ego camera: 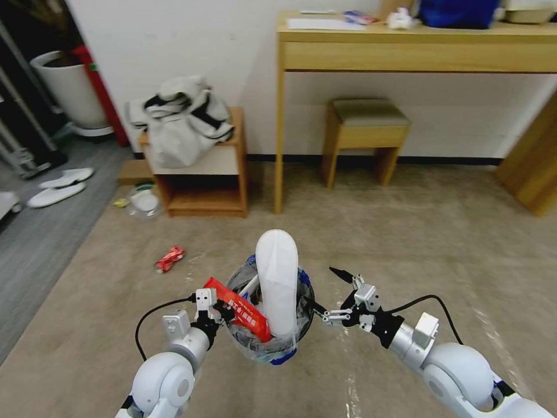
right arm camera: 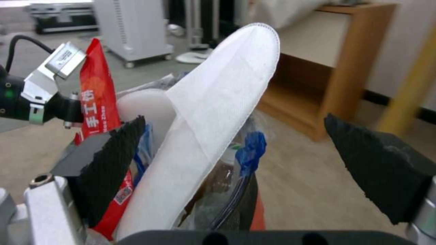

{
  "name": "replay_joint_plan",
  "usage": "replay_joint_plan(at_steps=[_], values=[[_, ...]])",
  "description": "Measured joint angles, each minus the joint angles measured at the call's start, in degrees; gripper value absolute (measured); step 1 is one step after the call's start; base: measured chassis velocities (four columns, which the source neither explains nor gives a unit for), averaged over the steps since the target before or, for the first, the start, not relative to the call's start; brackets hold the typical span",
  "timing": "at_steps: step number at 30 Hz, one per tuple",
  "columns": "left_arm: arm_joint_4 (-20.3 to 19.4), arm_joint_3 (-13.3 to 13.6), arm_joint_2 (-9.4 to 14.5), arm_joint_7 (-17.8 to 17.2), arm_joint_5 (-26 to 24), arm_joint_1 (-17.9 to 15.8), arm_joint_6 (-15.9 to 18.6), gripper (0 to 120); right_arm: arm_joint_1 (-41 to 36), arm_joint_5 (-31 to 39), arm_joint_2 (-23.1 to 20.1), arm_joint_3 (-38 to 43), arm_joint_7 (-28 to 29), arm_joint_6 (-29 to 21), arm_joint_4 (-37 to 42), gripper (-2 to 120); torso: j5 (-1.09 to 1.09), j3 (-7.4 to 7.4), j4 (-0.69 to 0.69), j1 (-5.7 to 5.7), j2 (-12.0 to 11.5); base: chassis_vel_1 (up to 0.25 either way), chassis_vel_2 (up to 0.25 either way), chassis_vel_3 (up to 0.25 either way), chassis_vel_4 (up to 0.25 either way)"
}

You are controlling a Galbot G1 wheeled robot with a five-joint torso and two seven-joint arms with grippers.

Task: Pick up the trash bin and place the garbage on the floor into it.

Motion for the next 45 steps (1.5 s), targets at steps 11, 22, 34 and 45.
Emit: replay_joint_plan(at_steps=[11,22,34,45], values=[[-0.2,-0.1,-0.3,-0.1,0.3,0.3,-0.1,1,0.0,-0.4,0.2,-0.6,-0.1,0.0,-0.4,100,0.01,0.00,-0.02,0.00,0.0,0.112,0.114,0.135,0.116],[-0.1,0.0,-0.5,-0.6,0.9,0.2,-1.0,1,-0.2,-0.6,0.4,-0.6,-0.2,0.2,-0.6,100,0.01,0.00,-0.03,0.00,0.0,0.103,0.084,0.091,0.087],[0.2,0.1,-0.6,-0.7,0.6,0.3,-0.9,1,0.0,-0.6,0.4,-0.6,-0.5,0.2,-1.1,100,0.01,0.00,-0.01,0.00,0.0,0.000,0.000,0.000,0.000],[0.2,0.1,-0.6,-0.2,0.4,0.3,-0.4,1,0.2,-0.6,0.5,-0.7,-0.5,0.2,-1.4,100,0.01,0.00,-0.01,0.00,0.0,0.000,0.000,0.000,0.000]])
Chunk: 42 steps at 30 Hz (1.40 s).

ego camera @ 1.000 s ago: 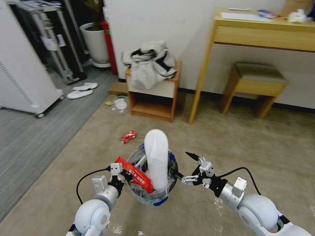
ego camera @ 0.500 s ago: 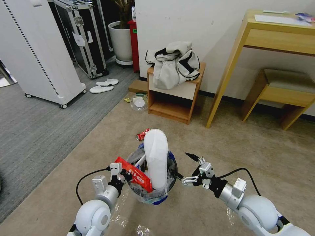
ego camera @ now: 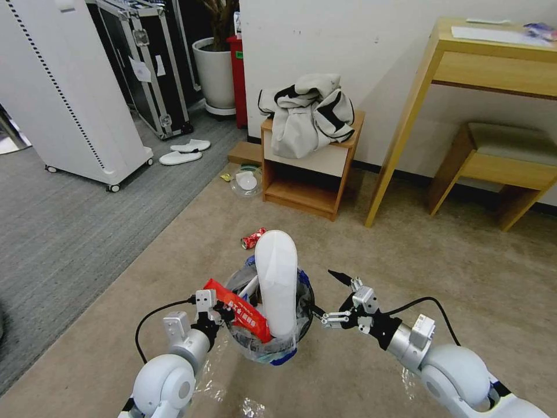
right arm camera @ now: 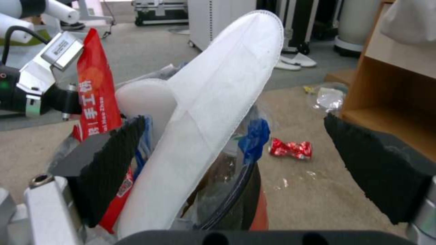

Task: Pick up the trash bin and place the garbage on the floor into it.

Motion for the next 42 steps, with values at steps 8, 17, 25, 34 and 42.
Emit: replay_joint_plan(at_steps=[8,17,25,34,42], values=[[0.1,-0.1,-0.1,0.2,0.1,0.0,-0.1,1,0.4,0.2,-0.2,0.0,0.0,0.0,-0.1,100,0.00,0.00,0.01,0.00,0.0,0.046,0.040,0.041,0.041],[0.1,-0.2,0.3,-0.7,0.4,-0.2,-1.1,1,0.7,0.3,-0.2,-0.3,0.0,0.0,-0.2,100,0.00,-0.05,0.02,0.00,-0.1,0.089,0.091,0.090,0.077],[0.4,-0.2,-0.2,-1.3,1.1,-0.1,-1.4,1,0.5,0.3,-0.1,-0.3,0.0,0.1,-0.3,100,-0.01,-0.09,-0.03,-0.01,-0.1,0.024,0.030,0.022,0.025],[0.3,-0.6,0.1,-1.6,0.5,-0.1,-1.4,1,0.9,0.8,0.0,-0.2,0.5,0.3,-0.7,100,-0.01,-0.09,0.00,-0.02,-0.1,0.000,0.000,0.000,0.000],[0.4,-0.7,0.2,-2.7,0.7,-0.3,-1.5,1,1.2,1.1,1.0,0.7,4.4,1.2,-1.8,100,0.00,-0.09,-0.01,-0.02,-0.1,0.000,0.000,0.000,0.000]])
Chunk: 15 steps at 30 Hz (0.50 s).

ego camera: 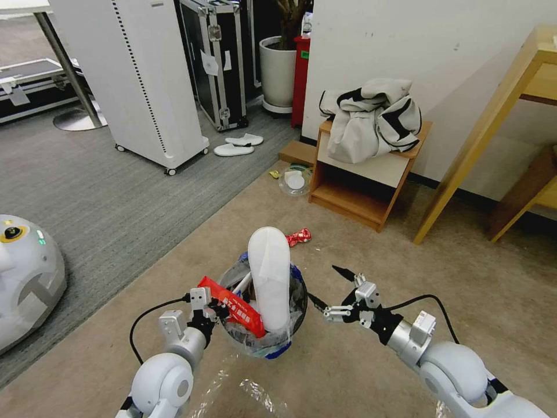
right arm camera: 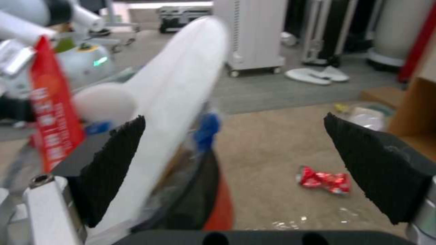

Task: Pick up the trash bin and place the garbage on the floor into it.

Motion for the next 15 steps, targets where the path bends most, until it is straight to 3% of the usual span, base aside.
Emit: replay_joint_plan(at_steps=[15], values=[[-0.4,-0.2,0.8,-0.5,-0.3,0.1,-0.1,1,0.0,1.7,0.7,2.7,-0.8,-1.6,-1.6,100,0.00,0.00,0.00,0.00,0.0,0.000,0.000,0.000,0.000]])
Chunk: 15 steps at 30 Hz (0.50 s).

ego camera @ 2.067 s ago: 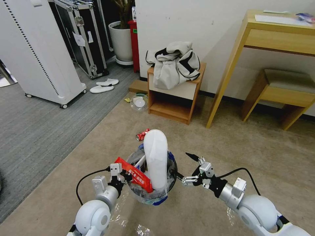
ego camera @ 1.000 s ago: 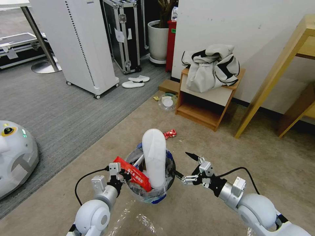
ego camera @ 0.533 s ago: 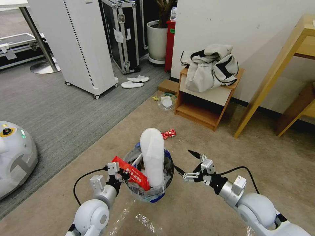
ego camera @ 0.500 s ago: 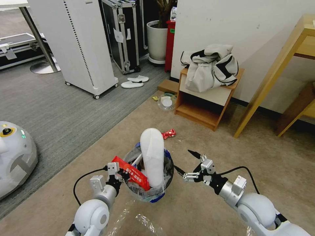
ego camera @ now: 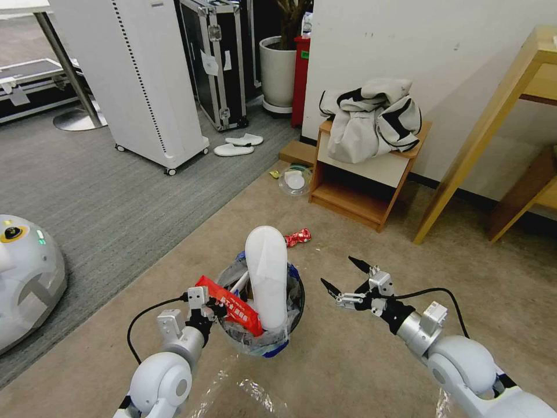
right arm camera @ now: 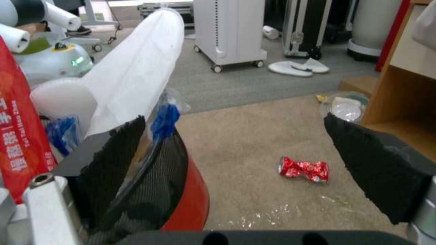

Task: Pick up the trash bin and place the garbage on the floor into it.

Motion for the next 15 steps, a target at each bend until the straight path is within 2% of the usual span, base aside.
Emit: replay_joint_plan(at_steps=[7,15], values=[[0.0,-0.1,0.2,0.0,-0.1,-0.2,0.0,1,0.1,0.0,-0.1,-0.1,0.0,0.0,-0.2,100,0.00,-0.01,0.00,-0.01,0.0,-0.054,0.044,0.055,-0.043],[0.6,-1.9,0.1,-0.1,0.0,0.1,-0.1,1,0.6,0.1,-0.2,-0.6,0.2,0.1,-0.7,100,0.00,0.01,-0.01,0.00,0.0,-0.193,0.199,0.199,-0.188]])
